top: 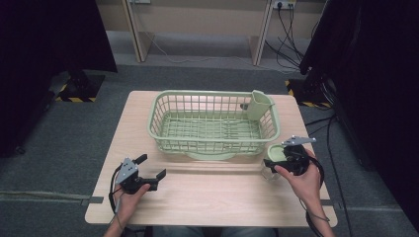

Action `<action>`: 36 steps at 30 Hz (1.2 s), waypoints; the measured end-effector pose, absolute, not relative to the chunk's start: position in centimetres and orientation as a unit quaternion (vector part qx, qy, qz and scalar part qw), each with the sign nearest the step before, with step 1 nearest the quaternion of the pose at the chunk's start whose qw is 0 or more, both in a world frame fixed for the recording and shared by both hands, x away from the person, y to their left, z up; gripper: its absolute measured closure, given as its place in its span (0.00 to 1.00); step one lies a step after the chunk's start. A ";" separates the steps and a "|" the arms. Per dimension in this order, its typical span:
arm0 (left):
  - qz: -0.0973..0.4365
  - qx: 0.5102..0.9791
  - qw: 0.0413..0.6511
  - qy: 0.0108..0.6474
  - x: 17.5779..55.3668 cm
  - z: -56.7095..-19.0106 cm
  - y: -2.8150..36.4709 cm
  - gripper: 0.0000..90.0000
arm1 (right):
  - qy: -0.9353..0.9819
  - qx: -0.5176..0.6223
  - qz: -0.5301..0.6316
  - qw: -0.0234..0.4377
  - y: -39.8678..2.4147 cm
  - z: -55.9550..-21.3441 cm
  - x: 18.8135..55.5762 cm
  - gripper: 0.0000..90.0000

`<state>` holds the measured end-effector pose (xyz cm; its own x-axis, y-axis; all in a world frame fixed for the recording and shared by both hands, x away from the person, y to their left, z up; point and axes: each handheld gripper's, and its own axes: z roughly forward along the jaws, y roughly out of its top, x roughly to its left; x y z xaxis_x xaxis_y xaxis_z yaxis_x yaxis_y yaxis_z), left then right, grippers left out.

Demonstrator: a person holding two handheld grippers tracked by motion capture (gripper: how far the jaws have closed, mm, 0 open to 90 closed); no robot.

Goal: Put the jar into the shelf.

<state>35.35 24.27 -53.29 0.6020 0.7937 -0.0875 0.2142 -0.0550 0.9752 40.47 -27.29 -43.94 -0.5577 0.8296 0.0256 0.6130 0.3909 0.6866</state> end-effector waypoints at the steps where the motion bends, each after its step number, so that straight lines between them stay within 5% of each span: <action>1: 0.250 0.682 0.580 0.369 35.3 -53.3 24.3 0.01 | 0.818 0.441 0.332 0.164 -27.3 -43.9 40.4 0.12; 15: 0.251 0.682 0.579 0.371 35.4 -53.3 24.3 0.01 | 0.818 0.437 0.336 0.163 -27.2 -43.4 39.7 0.13; 36: 0.252 0.682 0.578 0.370 35.3 -53.3 24.2 0.01 | 0.829 0.373 0.388 0.153 -24.7 -37.5 36.6 0.13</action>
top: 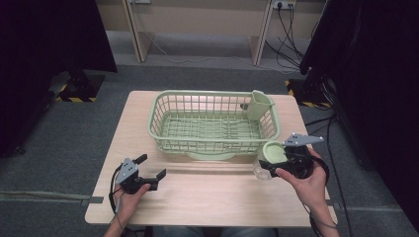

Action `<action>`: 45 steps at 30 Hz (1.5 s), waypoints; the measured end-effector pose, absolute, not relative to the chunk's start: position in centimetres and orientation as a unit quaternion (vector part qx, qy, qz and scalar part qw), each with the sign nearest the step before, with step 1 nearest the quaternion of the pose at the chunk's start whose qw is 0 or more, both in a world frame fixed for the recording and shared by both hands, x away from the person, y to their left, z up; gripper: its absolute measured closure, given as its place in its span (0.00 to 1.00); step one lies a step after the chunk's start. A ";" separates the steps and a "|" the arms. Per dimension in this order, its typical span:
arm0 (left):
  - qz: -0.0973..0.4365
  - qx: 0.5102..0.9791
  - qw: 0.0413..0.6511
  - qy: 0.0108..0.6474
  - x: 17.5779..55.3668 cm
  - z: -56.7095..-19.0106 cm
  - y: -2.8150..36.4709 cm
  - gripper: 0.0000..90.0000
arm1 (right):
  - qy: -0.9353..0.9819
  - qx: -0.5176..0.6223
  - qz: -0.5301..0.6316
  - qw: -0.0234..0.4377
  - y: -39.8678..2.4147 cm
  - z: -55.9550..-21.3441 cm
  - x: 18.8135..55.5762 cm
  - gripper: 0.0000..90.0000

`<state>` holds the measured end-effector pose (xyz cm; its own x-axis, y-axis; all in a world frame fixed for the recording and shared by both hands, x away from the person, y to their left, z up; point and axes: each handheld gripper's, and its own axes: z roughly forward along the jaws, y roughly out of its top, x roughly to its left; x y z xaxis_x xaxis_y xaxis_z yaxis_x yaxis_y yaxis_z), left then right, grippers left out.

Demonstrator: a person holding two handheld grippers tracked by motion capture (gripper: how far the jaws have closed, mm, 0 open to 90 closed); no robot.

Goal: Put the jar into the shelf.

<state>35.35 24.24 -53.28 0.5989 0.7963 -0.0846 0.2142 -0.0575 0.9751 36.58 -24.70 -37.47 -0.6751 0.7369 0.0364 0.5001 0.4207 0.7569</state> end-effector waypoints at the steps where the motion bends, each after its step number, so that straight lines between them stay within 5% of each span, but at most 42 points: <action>1: 0.251 0.682 0.578 0.371 35.3 -53.3 24.2 0.01 | 0.830 0.370 0.389 0.151 -24.5 -37.2 36.6 0.13; 45: 0.250 0.680 0.580 0.371 35.4 -53.3 24.4 0.01 | 0.810 0.304 0.469 0.178 -17.4 -28.4 39.8 0.13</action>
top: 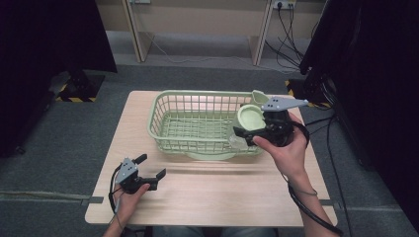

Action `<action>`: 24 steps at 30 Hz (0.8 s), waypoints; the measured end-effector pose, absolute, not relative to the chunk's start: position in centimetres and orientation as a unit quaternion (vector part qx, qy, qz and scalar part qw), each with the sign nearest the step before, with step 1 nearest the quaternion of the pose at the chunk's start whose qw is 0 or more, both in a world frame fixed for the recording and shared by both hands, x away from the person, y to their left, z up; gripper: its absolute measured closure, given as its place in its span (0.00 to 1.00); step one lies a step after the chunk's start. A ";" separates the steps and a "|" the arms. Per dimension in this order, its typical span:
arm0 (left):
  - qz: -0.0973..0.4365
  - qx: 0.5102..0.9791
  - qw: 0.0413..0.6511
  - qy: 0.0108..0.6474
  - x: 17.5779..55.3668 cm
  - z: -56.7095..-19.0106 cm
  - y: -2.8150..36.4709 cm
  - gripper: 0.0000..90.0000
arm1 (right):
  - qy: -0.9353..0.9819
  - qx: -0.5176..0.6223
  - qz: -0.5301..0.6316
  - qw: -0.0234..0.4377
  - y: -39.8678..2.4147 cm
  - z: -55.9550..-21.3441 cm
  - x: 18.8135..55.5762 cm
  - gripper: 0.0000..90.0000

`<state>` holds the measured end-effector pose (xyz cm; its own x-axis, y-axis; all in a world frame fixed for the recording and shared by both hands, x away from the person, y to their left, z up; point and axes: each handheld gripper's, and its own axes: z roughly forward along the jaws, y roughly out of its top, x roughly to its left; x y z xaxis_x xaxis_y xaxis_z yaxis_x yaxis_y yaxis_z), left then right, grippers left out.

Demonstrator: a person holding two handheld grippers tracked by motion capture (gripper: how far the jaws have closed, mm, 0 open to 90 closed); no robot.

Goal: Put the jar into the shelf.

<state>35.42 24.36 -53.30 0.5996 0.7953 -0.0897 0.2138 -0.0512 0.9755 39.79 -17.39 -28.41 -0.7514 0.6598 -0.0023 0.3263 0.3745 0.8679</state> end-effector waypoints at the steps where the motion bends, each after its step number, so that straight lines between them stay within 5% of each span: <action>1: 0.250 0.680 0.581 0.371 35.4 -53.3 24.4 0.01 | 0.808 0.306 0.471 0.178 -17.2 -28.4 40.0 0.13; 24: 0.249 0.681 0.581 0.370 35.5 -53.3 24.4 0.01 | 0.803 0.343 0.459 0.168 -12.4 -30.0 47.5 0.13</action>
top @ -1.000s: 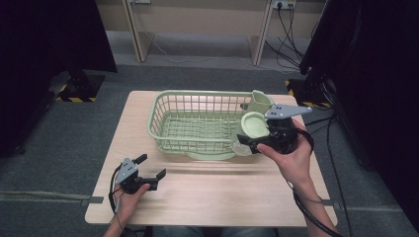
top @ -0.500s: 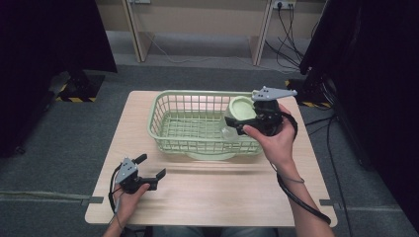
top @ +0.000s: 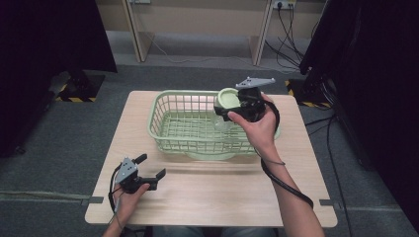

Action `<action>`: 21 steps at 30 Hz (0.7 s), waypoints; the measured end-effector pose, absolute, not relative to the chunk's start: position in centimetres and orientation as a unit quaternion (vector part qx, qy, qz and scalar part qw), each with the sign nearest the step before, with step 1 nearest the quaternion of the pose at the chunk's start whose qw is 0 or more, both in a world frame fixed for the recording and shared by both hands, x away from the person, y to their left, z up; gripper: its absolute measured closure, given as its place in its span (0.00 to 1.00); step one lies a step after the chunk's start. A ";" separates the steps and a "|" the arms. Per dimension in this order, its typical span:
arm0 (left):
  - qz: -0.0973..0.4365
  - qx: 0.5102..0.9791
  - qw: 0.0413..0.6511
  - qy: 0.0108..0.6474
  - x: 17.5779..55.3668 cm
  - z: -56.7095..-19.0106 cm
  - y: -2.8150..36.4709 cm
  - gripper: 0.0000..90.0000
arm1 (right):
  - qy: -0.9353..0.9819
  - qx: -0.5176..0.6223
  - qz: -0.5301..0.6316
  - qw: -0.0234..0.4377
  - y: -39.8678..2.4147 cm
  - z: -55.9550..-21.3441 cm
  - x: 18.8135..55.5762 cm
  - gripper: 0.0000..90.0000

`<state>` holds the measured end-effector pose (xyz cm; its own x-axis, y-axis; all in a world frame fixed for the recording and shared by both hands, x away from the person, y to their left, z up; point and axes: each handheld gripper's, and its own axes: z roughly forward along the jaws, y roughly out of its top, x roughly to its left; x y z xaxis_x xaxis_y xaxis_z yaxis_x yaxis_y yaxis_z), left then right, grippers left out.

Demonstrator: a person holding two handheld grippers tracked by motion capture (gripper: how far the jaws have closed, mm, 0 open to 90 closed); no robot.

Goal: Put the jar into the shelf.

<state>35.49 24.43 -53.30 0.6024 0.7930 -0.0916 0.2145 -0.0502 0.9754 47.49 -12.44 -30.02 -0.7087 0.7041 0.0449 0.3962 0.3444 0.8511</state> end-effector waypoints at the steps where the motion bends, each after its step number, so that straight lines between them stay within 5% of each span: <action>1: 0.249 0.681 0.581 0.370 35.5 -53.3 24.4 0.01 | 0.803 0.345 0.456 0.167 -12.3 -30.2 47.8 0.13; 21: 0.249 0.681 0.581 0.370 35.5 -53.3 24.4 0.01 | 0.812 0.381 0.417 0.150 -10.7 -33.0 51.8 0.13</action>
